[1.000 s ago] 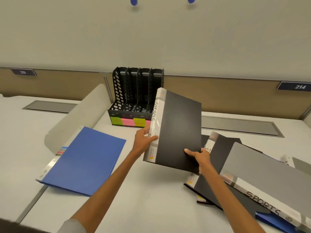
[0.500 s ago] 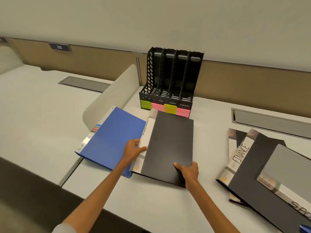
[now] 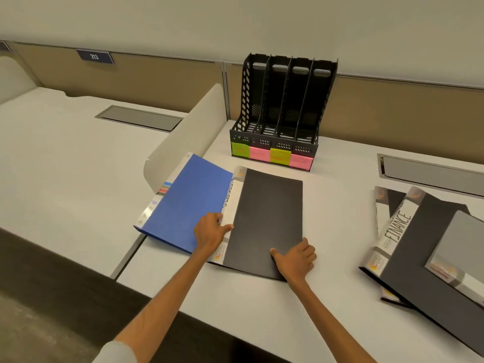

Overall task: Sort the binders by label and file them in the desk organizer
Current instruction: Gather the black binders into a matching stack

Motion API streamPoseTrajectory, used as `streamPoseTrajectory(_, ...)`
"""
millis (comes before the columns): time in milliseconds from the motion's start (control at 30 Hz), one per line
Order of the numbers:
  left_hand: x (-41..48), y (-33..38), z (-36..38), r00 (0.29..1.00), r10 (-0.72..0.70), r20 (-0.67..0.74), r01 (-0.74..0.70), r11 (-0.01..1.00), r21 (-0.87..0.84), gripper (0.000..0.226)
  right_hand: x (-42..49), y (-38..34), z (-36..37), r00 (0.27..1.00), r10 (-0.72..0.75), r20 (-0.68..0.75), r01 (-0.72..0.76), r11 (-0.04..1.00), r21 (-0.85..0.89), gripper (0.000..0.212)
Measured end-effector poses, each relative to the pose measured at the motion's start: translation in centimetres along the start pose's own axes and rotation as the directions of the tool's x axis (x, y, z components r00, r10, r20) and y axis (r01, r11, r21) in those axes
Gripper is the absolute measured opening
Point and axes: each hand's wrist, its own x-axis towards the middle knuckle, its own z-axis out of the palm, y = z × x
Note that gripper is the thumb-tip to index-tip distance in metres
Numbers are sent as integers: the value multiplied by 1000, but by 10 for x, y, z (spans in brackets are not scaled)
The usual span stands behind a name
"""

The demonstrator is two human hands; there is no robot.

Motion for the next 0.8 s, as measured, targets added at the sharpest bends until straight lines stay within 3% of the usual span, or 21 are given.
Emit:
streamPoseTrajectory(300,-3,3,11,996,56,-73,-46,991,125,39,-13,10,11,996,-85,-38,77,983,-167,94)
streamPoseTrajectory(467,-14,31,27,985,146,-89,-139,987,85,33,-4,19,-6,987,-143,-76,138,988,-70,78)
streamPoseTrajectory(667,-29,89,54,976,210,-63,-213,976,-47,15,22,40,-62,950,-221,-222,244,966,82,57)
streamPoseTrajectory(800,-49,143,81,966,256,-28,-257,965,-57,15,43,68,-114,910,-249,-333,305,944,127,45)
